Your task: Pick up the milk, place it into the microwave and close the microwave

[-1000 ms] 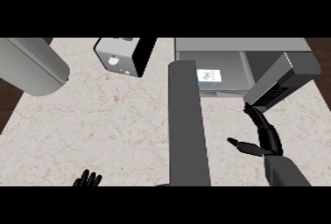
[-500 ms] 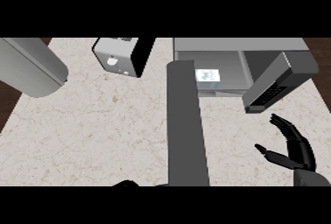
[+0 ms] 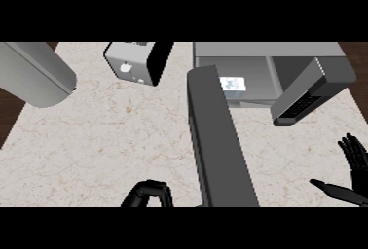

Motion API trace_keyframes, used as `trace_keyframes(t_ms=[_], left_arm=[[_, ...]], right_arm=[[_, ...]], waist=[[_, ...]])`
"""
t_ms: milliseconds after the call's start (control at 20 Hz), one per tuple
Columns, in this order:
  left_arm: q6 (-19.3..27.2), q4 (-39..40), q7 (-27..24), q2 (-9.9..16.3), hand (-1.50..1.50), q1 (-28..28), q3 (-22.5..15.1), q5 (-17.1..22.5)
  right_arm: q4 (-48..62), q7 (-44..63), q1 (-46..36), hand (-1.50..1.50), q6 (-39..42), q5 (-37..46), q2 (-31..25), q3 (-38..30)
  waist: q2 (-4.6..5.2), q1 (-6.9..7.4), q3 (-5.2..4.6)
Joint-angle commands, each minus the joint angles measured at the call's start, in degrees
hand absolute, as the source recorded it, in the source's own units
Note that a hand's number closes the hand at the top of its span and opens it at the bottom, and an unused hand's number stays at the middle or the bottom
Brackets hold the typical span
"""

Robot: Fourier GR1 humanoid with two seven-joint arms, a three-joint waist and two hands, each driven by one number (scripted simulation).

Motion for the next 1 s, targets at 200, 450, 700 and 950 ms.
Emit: trace_keyframes(t_ms=[200, 450, 700, 950], left_arm=[[-3.3, 10.2, 10.1, -2.3, 1.5, -11.7, -4.8, -6.6], [-10.2, 20.8, 15.4, -6.3, 1.5, -20.1, -5.8, -5.3], [-7.3, 29.2, 11.6, -6.7, 1.5, -24.6, -12.7, -1.3], [-0.8, 28.7, 10.5, -6.7, 1.5, -29.3, -20.6, 4.5]], right_arm=[[-1.4, -3.6, 2.0, -1.5, 11.9, -2.8, -4.9, -0.5], [-3.0, -4.8, 3.8, -1.5, 12.5, -3.1, -4.4, 0.6], [-4.6, -5.6, 4.9, -1.5, 14.7, -3.6, -4.4, 2.0], [-9.3, -4.1, 2.9, -1.5, 14.6, -4.5, -4.3, 3.5]], waist=[[0.08, -1.12, 0.09], [0.27, -1.7, 0.05], [0.47, -2.15, -0.03], [0.53, -3.55, -0.13]])
